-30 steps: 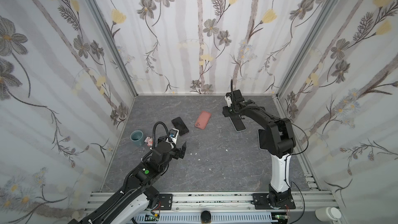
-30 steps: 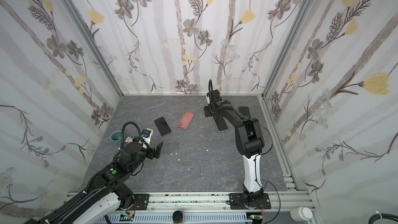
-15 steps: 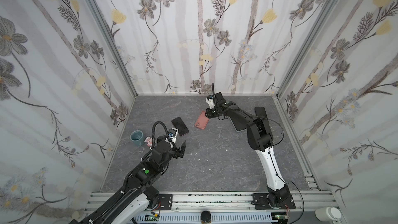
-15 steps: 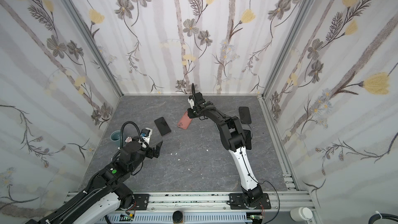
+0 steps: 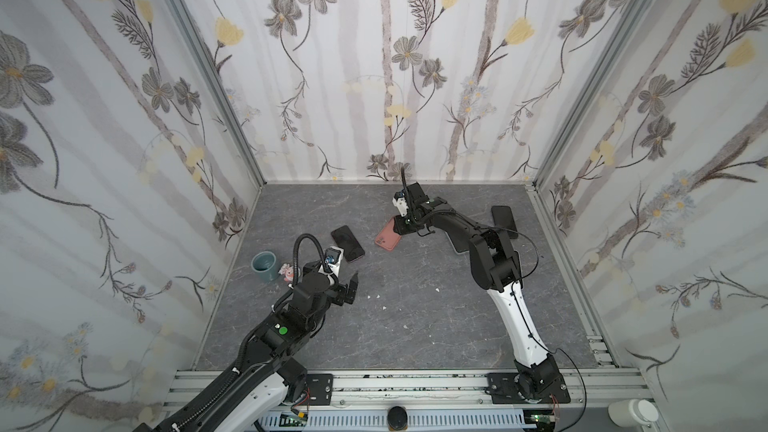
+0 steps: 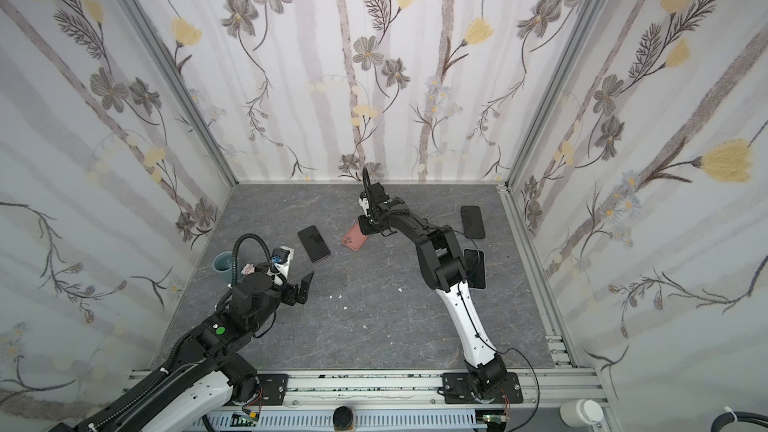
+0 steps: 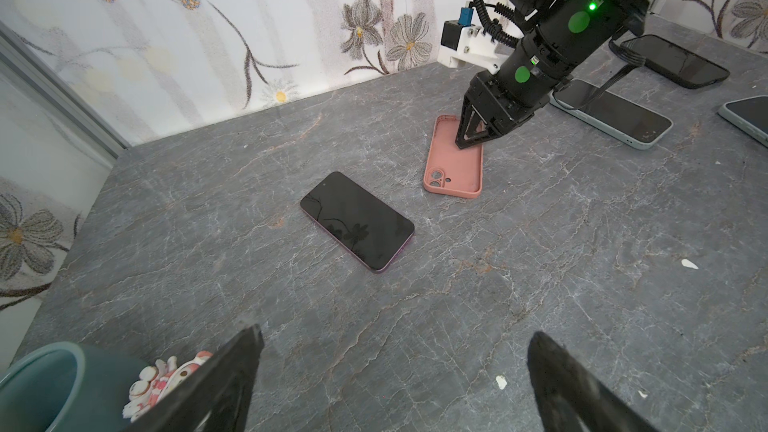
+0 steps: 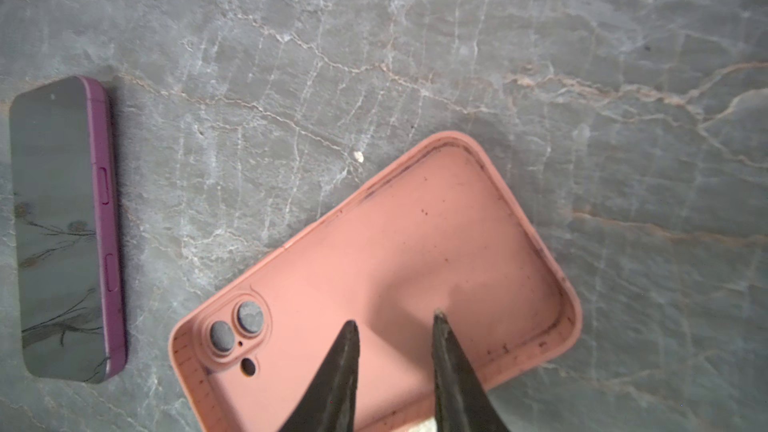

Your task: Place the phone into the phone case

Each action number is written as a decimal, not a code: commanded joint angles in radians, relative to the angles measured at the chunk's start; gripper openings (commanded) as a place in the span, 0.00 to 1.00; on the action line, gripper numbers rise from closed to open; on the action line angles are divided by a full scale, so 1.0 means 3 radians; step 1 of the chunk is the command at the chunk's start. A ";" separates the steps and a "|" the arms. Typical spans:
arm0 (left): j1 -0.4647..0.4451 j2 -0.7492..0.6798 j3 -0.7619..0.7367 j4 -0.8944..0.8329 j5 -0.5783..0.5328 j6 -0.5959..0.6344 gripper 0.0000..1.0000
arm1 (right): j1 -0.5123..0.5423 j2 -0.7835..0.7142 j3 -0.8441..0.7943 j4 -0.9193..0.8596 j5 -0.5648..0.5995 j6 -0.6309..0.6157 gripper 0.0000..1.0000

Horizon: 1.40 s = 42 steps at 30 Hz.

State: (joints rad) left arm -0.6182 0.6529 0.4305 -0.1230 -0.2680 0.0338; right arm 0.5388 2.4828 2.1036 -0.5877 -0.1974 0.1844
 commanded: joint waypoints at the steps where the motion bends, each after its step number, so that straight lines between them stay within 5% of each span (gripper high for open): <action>1: 0.0000 0.0003 0.0000 0.0082 -0.0016 0.0016 1.00 | 0.0028 -0.0084 0.0010 -0.0551 0.0211 -0.0030 0.30; 8: 0.0005 0.0002 0.0006 0.0076 -0.0011 0.0018 1.00 | 0.0189 -0.0320 -0.0307 -0.0918 0.0200 -0.0124 0.25; 27: 0.0014 0.0038 0.0006 0.0064 -0.0056 0.0012 1.00 | 0.0517 -0.1684 -0.2516 0.0010 -0.0017 0.0362 0.26; 37: 0.0019 0.0052 0.0007 0.0052 -0.0066 -0.0020 1.00 | 0.0561 -0.1918 -0.2677 0.0104 -0.0012 0.0487 0.28; 42: 0.0018 0.0117 0.0107 0.0062 -0.0123 -0.0103 1.00 | 0.0561 -0.2115 -0.2625 0.0118 0.0138 0.0535 0.36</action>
State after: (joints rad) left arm -0.6144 0.6781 0.4377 -0.1265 -0.2779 0.0250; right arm 0.7074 1.8858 1.3014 -0.5674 -0.1982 0.3241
